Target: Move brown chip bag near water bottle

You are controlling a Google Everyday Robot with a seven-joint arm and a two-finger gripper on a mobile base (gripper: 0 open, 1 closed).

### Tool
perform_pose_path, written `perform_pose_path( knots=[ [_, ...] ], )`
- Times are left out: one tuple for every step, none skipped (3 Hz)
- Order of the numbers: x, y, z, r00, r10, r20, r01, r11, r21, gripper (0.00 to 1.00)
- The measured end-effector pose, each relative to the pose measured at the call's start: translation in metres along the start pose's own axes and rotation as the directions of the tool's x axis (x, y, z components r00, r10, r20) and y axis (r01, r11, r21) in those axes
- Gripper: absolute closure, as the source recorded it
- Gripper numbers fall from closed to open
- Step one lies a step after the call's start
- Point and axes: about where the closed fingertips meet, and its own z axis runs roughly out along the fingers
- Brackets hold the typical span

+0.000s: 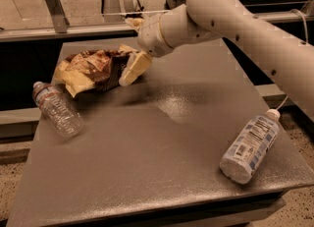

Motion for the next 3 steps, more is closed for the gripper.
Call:
perform_pose_path(
  knots=[
    [0.016,-0.003,-0.029,1.000,-0.005,-0.017,0.006,0.9998,0.018,0.00],
    [0.044,-0.016,-0.084,0.998,0.044,-0.045,-0.038,0.9923,0.117,0.00],
    [0.051,-0.016,-0.092,0.997,0.053,-0.051,-0.046,0.9905,0.129,0.00]
  ],
)
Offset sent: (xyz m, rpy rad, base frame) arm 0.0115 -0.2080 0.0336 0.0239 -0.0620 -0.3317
